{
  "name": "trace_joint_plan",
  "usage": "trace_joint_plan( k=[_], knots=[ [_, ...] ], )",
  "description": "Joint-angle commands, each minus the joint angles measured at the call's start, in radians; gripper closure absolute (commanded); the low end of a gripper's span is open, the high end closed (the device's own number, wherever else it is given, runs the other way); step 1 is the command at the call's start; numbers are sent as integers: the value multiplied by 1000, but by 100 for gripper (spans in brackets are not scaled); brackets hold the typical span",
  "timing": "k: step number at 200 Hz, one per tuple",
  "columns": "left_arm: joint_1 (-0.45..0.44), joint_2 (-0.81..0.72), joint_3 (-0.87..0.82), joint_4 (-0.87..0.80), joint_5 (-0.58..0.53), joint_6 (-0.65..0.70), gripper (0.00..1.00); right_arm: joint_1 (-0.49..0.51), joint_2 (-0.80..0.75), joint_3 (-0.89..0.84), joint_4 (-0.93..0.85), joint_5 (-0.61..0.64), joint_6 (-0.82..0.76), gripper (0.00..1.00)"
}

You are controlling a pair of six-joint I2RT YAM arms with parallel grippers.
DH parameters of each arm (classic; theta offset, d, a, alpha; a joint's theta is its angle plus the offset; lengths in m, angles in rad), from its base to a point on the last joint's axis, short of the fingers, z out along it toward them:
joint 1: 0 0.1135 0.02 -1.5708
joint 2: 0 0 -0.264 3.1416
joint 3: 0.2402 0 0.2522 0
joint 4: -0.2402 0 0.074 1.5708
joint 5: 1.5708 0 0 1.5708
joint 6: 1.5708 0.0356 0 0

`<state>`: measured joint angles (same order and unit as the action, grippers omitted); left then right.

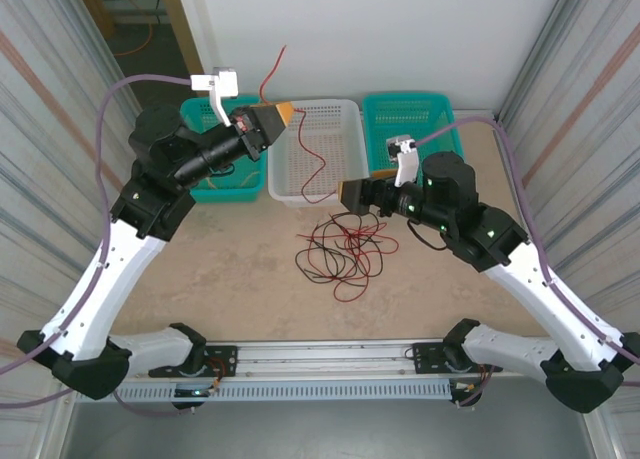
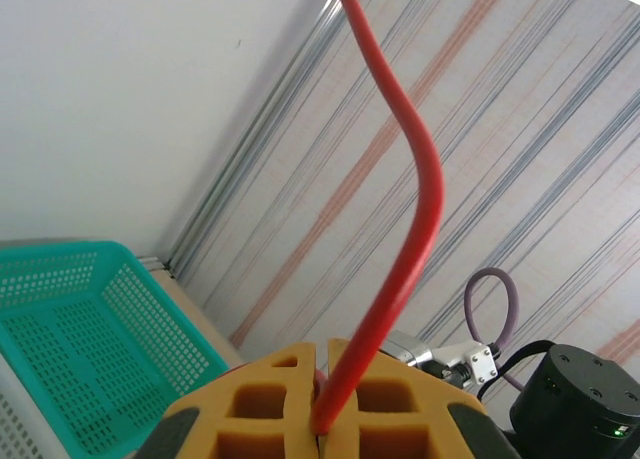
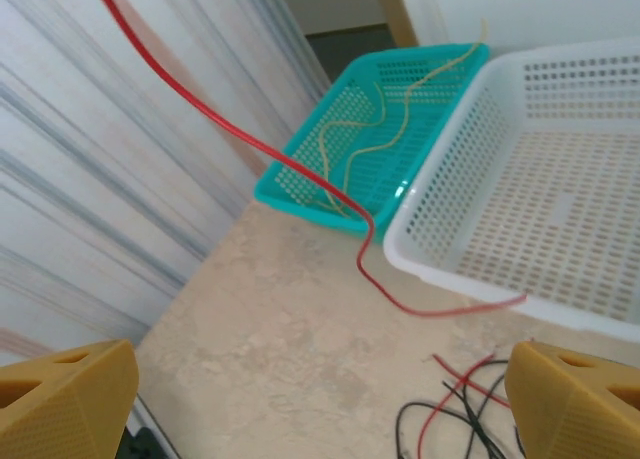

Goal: Untangle the cables

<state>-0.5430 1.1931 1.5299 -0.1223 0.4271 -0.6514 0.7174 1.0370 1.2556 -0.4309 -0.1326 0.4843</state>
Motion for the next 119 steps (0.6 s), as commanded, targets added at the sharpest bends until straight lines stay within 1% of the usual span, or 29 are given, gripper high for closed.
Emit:
trace_joint_plan(
  k=[1, 30, 56, 74, 87, 94, 104, 119],
  knots=[
    [5, 11, 24, 55, 34, -64, 100, -8, 49, 28, 79, -32, -24, 8],
    [5, 20, 33, 71, 54, -90, 100, -9, 144, 81, 108, -76, -33, 12],
    [5, 24, 35, 73, 64, -96, 100, -8, 236, 160, 96, -117, -45, 15],
    [5, 24, 29, 73, 65, -98, 100, -9, 275, 189, 102, -134, -51, 21],
    [5, 20, 23, 72, 60, -96, 100, -6, 291, 203, 103, -150, -55, 32],
    [6, 17, 21, 70, 58, -93, 100, -7, 294, 202, 106, -154, -58, 40],
    [9, 17, 20, 69, 57, -92, 100, -7, 295, 200, 110, -150, -55, 57],
    [13, 16, 17, 68, 57, -92, 100, -7, 293, 197, 109, -152, -58, 76]
  ],
)
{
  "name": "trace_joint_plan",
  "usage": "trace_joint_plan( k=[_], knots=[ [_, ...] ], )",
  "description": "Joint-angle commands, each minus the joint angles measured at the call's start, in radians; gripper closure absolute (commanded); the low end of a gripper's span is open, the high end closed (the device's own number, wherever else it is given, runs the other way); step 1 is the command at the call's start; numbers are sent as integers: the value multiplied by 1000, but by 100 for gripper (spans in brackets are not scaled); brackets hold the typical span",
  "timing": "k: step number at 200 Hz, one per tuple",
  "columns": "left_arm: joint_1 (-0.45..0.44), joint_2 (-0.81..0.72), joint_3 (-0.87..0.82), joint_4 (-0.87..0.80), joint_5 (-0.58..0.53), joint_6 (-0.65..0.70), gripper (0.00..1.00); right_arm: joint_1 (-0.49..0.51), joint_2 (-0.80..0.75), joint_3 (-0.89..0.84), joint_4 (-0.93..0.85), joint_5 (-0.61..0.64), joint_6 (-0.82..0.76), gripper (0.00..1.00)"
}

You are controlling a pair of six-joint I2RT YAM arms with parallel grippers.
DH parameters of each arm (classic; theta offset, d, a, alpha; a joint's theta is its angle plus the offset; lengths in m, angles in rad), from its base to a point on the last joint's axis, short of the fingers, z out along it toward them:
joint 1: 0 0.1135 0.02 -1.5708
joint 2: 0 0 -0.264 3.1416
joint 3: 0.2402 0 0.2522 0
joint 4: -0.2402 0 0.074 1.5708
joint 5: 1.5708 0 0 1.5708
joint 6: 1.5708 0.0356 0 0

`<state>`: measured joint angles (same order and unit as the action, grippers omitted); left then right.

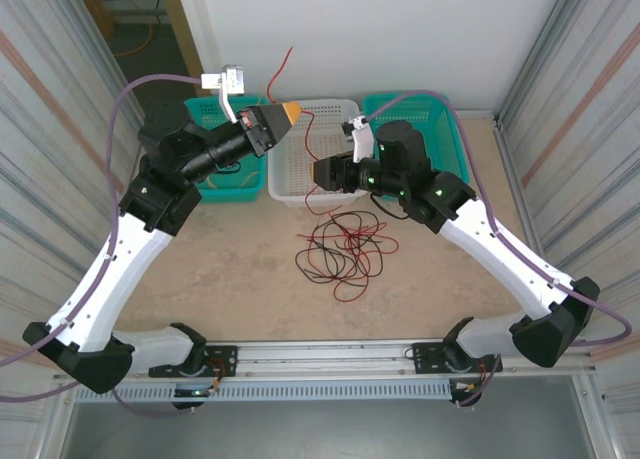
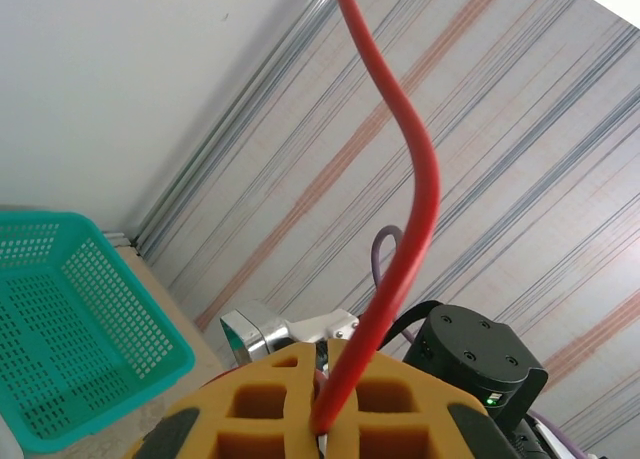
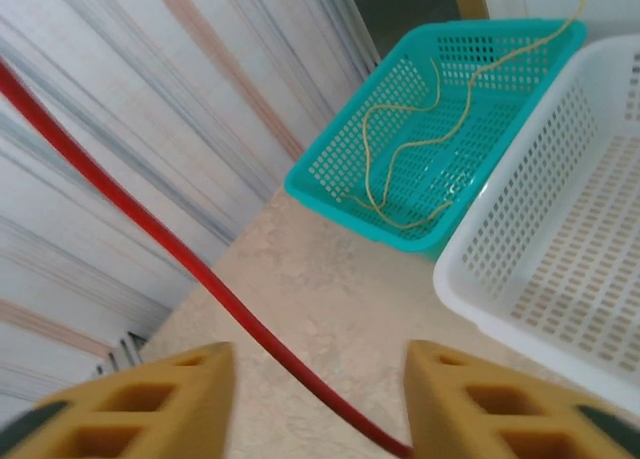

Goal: Untangle the cables

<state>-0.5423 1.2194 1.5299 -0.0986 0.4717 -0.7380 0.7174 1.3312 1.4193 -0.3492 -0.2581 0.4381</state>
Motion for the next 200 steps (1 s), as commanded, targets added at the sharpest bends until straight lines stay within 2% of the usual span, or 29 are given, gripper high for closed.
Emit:
trace_joint_plan(
  k=[1, 22, 59, 65, 84, 94, 105, 130, 147, 177, 200],
  knots=[
    [13, -11, 17, 44, 13, -5, 100, -7, -1, 33, 27, -27, -12, 77],
    [20, -9, 5, 49, 13, -11, 100, -7, -7, 27, 26, -33, -12, 100],
    [40, -23, -33, 9, -19, 33, 99, -11, -33, 26, 15, 35, -20, 100],
    [41, -29, -41, -16, -38, 64, 90, -15, -37, 30, 3, 64, -28, 100],
    [42, -52, -69, -139, -148, 148, 50, -44, -23, 98, -90, 210, -60, 100],
    [42, -63, -94, -200, -210, 177, 38, -82, -6, 143, -137, 252, -66, 100],
    [42, -76, -132, -248, -259, 196, 31, -133, 14, 185, -164, 264, -67, 100],
    [42, -113, -231, -321, -315, 211, 31, -261, 108, 341, -255, 301, -83, 100],
    [42, -139, -314, -345, -337, 188, 37, -340, 183, 419, -296, 315, -91, 100],
    [42, -165, -459, -315, -291, 123, 39, -435, 306, 442, -297, 310, -108, 100],
    [42, -150, -565, -232, -253, 71, 38, -476, 408, 427, -297, 305, -108, 100]
  ],
)
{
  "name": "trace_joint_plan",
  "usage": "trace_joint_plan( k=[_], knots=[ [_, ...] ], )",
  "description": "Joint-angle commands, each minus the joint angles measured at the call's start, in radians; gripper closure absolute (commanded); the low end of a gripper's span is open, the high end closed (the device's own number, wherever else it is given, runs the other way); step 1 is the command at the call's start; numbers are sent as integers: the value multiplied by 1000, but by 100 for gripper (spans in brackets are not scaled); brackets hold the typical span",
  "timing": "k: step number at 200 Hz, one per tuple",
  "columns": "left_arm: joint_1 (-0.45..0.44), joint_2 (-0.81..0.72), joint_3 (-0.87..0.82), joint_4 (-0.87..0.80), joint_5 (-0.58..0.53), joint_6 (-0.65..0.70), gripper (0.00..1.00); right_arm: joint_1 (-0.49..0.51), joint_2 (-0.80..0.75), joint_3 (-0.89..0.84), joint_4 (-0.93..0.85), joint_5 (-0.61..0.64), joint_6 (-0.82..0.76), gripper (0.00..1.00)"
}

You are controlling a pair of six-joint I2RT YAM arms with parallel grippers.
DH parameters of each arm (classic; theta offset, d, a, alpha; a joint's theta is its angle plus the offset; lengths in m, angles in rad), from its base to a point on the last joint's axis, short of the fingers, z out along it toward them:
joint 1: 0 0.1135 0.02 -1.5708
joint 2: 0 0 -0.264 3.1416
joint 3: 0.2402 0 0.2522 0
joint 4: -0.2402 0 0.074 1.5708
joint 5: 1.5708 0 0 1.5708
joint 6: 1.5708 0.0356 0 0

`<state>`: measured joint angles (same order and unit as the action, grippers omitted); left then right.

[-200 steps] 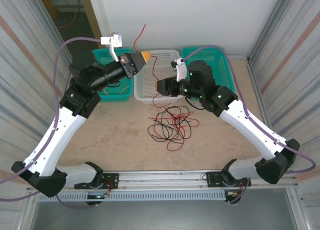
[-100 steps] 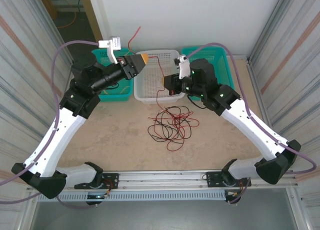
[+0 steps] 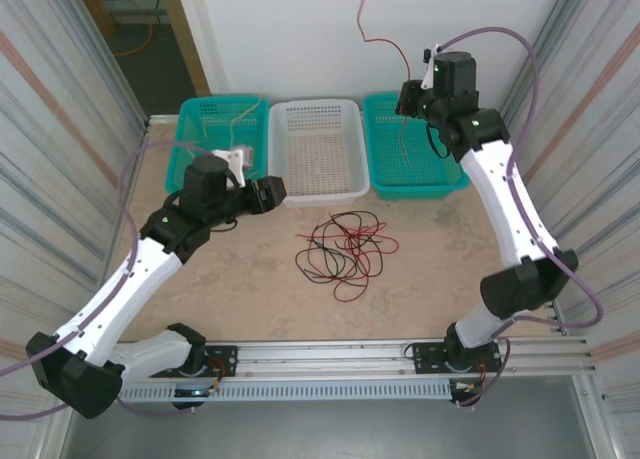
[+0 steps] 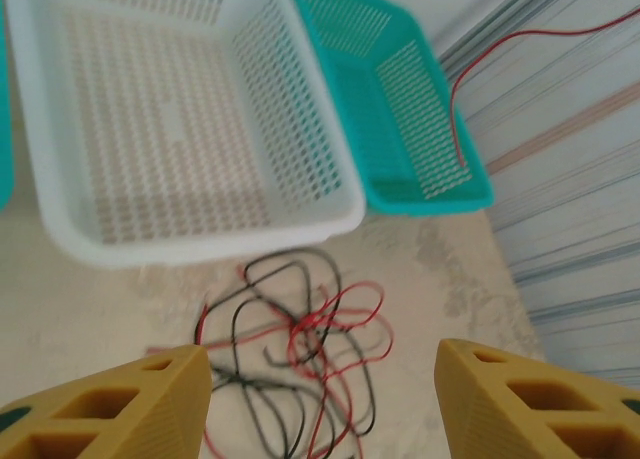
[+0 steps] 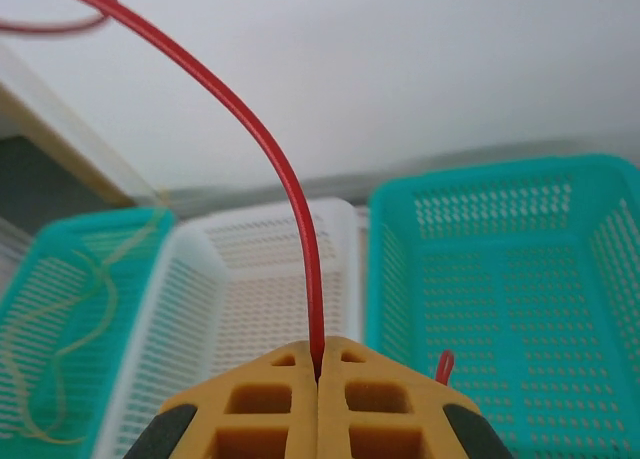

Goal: Untangle the cables

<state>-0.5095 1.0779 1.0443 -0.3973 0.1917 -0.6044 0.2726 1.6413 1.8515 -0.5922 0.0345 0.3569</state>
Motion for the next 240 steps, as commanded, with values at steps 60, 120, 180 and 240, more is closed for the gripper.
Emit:
trace_joint_plan(
  k=[60, 120, 180, 240],
  knots=[
    [11, 246, -98, 275, 83, -85, 41, -80, 296, -72, -21, -64, -18, 100],
    [30, 375, -80, 347, 45, -96, 41, -85, 308, -243, 35, -177, 21, 100],
    [85, 439, -92, 411, 30, -102, 41, -84, 295, -301, 66, -306, 76, 100],
    [116, 470, -79, 436, 23, -89, 42, -75, 302, -301, 51, -353, 86, 100]
  ],
)
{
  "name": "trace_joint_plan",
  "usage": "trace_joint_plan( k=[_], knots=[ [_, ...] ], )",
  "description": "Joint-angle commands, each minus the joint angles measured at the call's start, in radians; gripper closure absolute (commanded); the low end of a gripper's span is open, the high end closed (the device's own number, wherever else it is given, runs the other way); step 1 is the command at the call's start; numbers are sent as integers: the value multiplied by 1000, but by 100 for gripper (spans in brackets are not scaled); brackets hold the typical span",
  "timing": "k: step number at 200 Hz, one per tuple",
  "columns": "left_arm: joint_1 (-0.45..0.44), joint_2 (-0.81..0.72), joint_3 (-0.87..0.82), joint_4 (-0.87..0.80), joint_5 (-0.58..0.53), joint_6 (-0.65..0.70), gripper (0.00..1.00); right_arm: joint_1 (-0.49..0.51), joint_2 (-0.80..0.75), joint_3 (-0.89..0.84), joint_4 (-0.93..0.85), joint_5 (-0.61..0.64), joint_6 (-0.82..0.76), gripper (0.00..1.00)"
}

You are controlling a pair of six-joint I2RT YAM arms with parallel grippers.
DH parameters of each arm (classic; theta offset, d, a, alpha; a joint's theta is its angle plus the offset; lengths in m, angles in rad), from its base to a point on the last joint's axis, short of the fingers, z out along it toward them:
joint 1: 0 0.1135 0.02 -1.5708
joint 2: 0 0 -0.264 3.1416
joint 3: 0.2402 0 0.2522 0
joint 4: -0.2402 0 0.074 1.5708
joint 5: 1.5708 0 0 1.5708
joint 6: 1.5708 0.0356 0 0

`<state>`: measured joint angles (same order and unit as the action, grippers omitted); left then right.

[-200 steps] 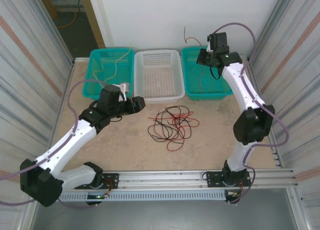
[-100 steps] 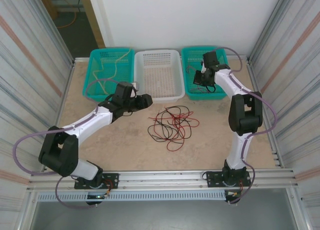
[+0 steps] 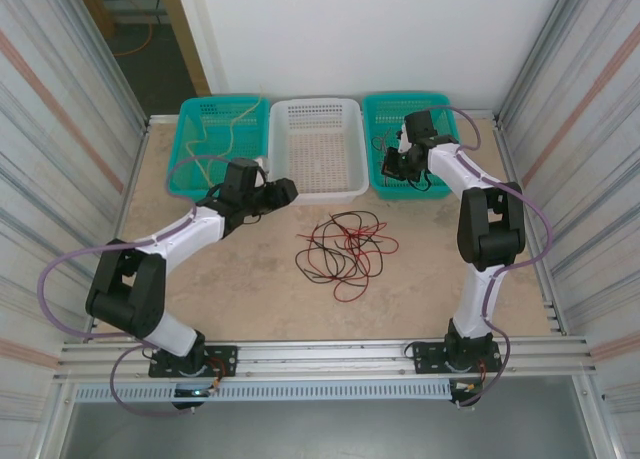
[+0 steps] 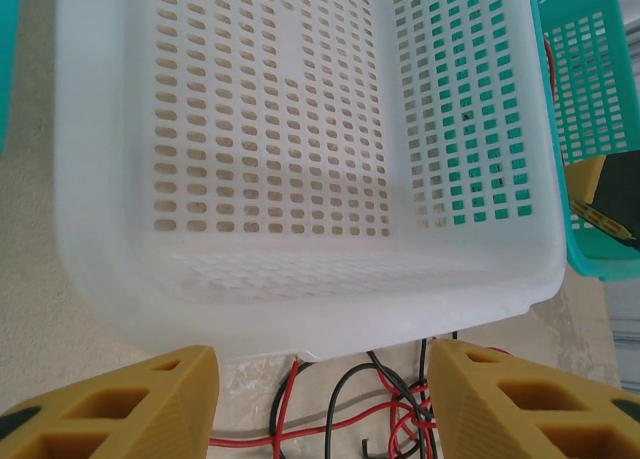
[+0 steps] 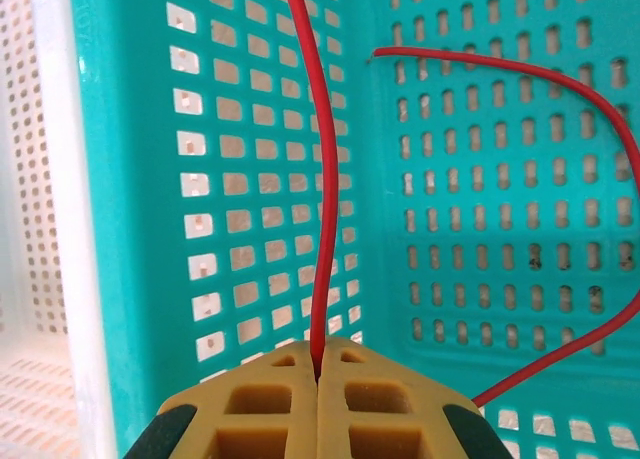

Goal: Untangle the cables

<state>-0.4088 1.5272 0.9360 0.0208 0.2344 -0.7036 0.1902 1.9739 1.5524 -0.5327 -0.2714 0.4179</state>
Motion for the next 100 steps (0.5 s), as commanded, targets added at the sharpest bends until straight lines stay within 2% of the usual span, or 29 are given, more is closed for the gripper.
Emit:
trace_joint_plan(
  k=[1, 34, 55, 100],
  knots=[
    [16, 21, 29, 19, -20, 10, 42, 8, -31, -2, -8, -48, 25, 100],
    [16, -18, 22, 8, 3, -14, 43, 21, -24, 6, -12, -69, 20, 100],
    [18, -94, 1, -13, 7, -38, 40, 28, -24, 9, -16, -75, 13, 100],
    [17, -291, -19, -152, -85, -8, 34, 44, -23, 8, -17, -82, 11, 100]
  ],
)
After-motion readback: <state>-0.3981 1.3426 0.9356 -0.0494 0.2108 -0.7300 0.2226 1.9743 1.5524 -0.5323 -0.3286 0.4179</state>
